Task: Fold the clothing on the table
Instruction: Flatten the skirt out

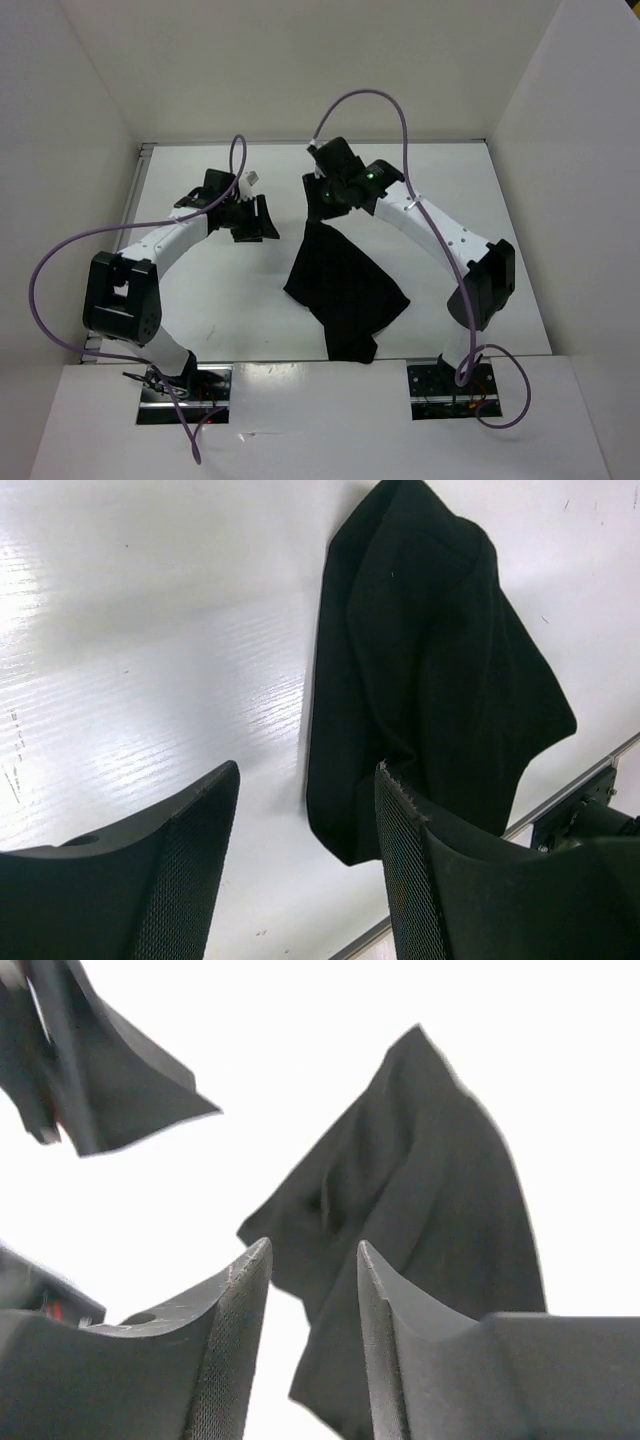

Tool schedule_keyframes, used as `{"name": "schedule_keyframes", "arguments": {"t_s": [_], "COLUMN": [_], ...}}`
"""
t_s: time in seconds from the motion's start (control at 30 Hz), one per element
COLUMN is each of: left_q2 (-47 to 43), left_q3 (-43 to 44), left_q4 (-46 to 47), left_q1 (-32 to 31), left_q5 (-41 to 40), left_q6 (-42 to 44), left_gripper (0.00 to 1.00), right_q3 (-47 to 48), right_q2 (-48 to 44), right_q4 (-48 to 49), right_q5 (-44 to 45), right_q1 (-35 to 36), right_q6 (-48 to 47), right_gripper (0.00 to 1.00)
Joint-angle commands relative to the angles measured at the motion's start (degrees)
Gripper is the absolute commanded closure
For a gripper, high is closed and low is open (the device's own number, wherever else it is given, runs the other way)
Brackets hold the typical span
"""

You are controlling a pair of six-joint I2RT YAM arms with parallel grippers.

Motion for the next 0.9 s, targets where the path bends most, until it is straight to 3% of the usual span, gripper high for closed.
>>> {"name": "schedule_keyframes", "arguments": {"t_s": [0.0,0.1,0.17,0.43,0.7,0.87], "left_q2": [-0.5,0.12,0.65,0.65,0.65,1.18], "left_q3": [-0.31,-0.31,-0.84,-1.36,-1.36,-1.36], "left_q4": [0.07,0.07,0.59,0.59,0.59,0.07], "left_q1": [0.93,0.94,0.94,1.46,1.46,1.46], "left_q5": [0.25,0.85,1.39,0.86,0.86,0.33], "left_q6": [1.35,1.35,1.35,1.35,1.35,1.35], "left_gripper": [0.36,0.36,0.36,0.36,0.36,0.36], "right_q3": [8.35,14.23,14.25,11.54,11.88,12.41], "right_q2": [5.86,12.36,13.7,17.04,20.64,22.93], "right_q4": [-2.45,-2.37,-0.7,6.06,8.36,8.36], "right_q5": [12.09,15.01,13.08,18.79,16.77,15.53], "right_q1": [-0.23,-0.23,-0.75,0.3,0.3,0.82], "right_q6": [-6.24,-11.34,-13.88,-21.97,-24.88,-24.88], "right_gripper": [0.55,0.59,0.59,0.64,0.64,0.56]}}
